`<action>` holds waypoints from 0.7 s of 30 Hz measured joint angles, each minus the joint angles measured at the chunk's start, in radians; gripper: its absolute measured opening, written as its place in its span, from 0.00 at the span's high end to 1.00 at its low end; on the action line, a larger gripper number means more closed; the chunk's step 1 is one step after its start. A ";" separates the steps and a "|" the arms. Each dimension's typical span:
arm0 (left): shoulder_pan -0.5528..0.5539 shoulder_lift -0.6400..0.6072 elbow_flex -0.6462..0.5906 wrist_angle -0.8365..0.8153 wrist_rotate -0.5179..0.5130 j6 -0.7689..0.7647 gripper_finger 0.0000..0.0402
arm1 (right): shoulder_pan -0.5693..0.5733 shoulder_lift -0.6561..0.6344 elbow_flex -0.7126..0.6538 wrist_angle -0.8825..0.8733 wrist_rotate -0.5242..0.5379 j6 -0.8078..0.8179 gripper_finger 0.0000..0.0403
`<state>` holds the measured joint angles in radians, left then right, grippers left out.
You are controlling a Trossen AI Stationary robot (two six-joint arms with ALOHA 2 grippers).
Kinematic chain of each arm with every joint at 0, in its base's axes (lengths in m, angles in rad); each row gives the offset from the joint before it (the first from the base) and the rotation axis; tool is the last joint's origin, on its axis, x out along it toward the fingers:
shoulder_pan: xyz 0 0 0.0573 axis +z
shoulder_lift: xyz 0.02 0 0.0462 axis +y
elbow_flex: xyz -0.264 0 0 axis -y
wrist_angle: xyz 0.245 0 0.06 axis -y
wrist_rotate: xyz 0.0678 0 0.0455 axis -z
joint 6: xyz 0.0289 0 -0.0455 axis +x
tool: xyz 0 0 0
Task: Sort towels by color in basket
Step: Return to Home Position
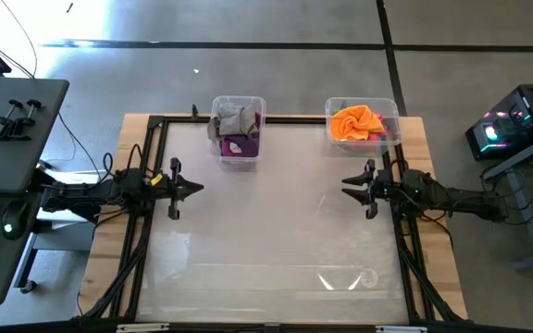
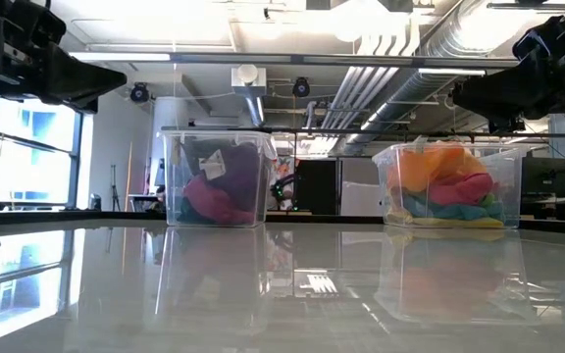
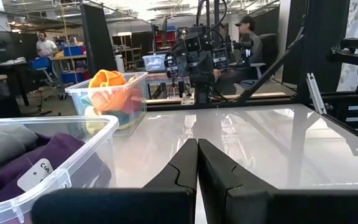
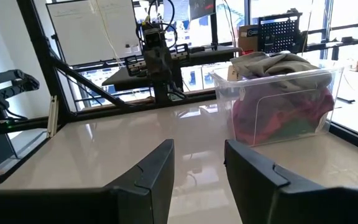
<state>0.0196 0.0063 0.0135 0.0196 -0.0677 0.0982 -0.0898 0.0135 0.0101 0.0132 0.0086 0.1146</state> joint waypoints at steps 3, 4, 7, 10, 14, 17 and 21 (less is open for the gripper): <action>0.000 0.000 0.000 0.000 0.011 -0.002 1.00 | 0.000 0.000 0.000 0.000 0.000 0.000 0.66; 0.000 0.000 0.000 0.000 0.026 -0.014 1.00 | 0.000 0.000 0.000 0.000 0.000 0.000 0.66; -0.001 0.000 0.000 0.000 0.048 -0.049 1.00 | 0.000 0.000 0.000 0.000 0.000 0.000 0.66; 0.000 0.000 0.000 0.000 0.048 -0.063 1.00 | 0.000 0.000 0.000 0.000 0.000 0.000 0.66; 0.000 0.000 0.000 0.000 0.047 -0.061 1.00 | 0.000 0.000 0.000 -0.001 0.000 0.000 0.66; 0.000 0.000 0.000 0.000 0.046 -0.062 1.00 | 0.000 0.000 0.000 -0.001 0.000 0.000 0.66; 0.000 0.000 0.000 0.000 0.046 -0.061 1.00 | 0.000 0.000 0.000 -0.001 0.000 0.000 0.66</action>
<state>0.0193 0.0063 0.0135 0.0196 -0.0219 0.0368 -0.0898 0.0139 0.0105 0.0124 0.0084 0.1146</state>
